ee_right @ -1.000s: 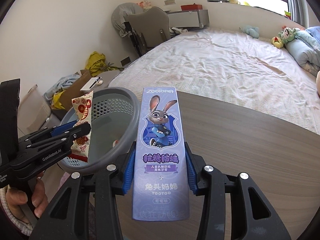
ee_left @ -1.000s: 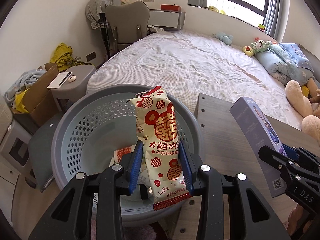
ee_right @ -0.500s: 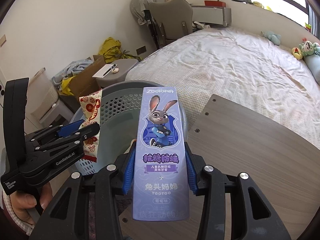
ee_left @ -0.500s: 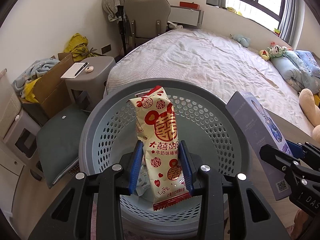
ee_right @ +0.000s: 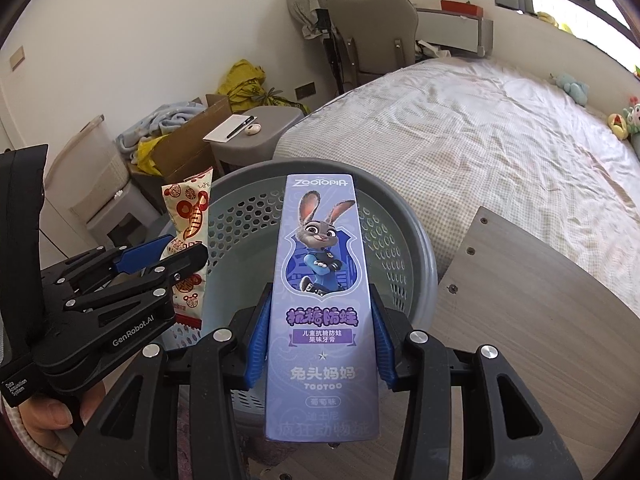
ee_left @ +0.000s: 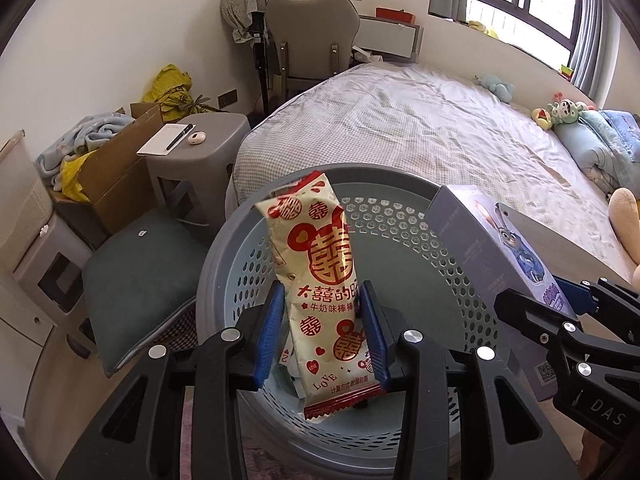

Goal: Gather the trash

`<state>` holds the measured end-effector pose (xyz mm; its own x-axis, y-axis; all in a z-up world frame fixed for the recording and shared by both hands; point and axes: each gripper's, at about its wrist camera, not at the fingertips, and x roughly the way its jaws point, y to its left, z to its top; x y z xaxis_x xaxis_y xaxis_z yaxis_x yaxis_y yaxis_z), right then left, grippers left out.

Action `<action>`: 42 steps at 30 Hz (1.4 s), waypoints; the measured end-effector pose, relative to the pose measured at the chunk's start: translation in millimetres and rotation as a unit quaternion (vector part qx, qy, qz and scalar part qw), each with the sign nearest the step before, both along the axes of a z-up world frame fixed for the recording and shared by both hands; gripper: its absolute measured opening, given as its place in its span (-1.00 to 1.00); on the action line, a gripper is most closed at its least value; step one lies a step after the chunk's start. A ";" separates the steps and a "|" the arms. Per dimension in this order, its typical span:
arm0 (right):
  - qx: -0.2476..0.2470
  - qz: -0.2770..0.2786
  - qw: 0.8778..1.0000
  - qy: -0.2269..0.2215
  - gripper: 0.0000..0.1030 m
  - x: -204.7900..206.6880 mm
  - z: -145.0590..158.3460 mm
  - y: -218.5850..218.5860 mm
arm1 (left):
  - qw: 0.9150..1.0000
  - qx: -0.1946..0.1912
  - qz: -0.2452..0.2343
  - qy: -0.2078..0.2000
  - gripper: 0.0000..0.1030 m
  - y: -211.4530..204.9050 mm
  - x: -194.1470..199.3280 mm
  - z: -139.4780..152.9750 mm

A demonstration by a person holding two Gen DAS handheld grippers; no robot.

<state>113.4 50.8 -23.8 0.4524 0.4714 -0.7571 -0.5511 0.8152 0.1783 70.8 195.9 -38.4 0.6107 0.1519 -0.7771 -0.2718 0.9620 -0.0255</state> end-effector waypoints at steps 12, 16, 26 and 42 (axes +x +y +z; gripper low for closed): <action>0.006 -0.004 1.000 -0.009 0.18 -7.4 7.1 -0.3 | 1.000 0.011 0.016 -0.009 0.17 5.7 -11.4 6.8; 0.006 -0.008 1.000 -0.009 0.21 -8.2 7.2 -1.6 | 1.000 0.014 0.019 -0.011 0.23 5.9 -15.8 8.7; 0.007 -0.013 1.000 -0.011 0.24 -11.8 7.4 -5.5 | 1.000 0.017 0.024 -0.011 0.33 5.6 -23.0 11.0; 0.011 -0.021 1.000 -0.016 0.46 -16.7 9.9 -10.1 | 0.999 0.023 0.036 -0.015 0.49 6.2 -29.4 17.9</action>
<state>96.7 40.7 -13.9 0.4959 0.4679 -0.7315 -0.5216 0.8340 0.1799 41.4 202.1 -20.6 0.6193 0.2304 -0.7506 -0.3396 0.9405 0.0084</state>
